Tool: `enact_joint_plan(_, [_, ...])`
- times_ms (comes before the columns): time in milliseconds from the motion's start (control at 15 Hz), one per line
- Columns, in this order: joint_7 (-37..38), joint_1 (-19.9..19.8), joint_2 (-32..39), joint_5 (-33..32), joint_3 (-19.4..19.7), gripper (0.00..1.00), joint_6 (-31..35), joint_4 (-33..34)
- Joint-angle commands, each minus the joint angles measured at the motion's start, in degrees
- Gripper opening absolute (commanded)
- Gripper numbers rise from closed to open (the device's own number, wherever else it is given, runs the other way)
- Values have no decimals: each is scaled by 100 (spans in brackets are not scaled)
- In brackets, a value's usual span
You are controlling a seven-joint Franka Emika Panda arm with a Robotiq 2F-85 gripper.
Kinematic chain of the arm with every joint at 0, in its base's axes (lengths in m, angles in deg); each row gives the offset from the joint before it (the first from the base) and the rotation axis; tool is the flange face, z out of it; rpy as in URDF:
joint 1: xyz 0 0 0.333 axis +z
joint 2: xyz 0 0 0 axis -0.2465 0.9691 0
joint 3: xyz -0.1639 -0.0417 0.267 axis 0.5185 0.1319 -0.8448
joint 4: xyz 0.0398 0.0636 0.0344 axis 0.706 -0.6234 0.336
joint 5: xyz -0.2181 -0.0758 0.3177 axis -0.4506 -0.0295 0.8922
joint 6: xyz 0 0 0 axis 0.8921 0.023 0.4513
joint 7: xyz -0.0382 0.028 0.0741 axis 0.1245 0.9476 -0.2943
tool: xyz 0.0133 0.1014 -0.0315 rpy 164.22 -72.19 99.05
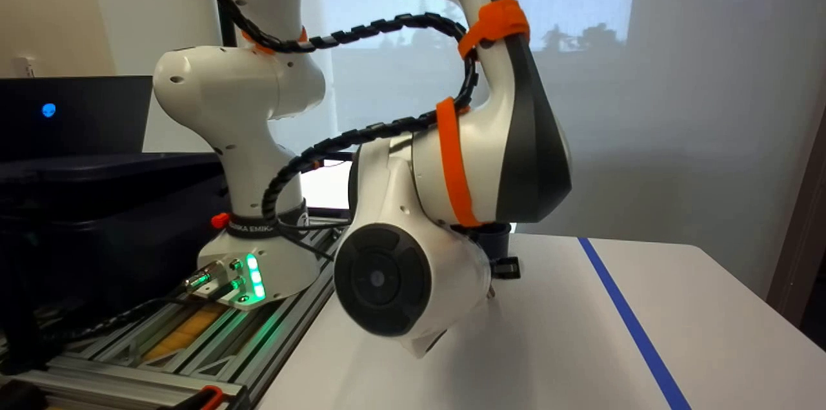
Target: Remove the marker from the cup and put it on the table
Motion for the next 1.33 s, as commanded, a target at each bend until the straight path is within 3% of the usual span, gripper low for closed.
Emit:
enact_joint_plan(0, [-55,33,668,119,-59,5,-77,444])
enact_joint_plan(333, [72,43,1099,78,-73,5,-14,737])
enact_joint_plan(600, [317,185,1026,-16,-50,5,161,744])
enact_joint_plan(667, [483,260,947,-8,-35,45,306,697])
enact_joint_plan(800, [752,419,715,-72,-24,51,569,548])
enact_joint_plan(1200, [1703,1052,-446,-441,-94,98,1515,-144])
enact_joint_plan(1267, [1908,1159,-679,-563,-125,100,1712,-278])
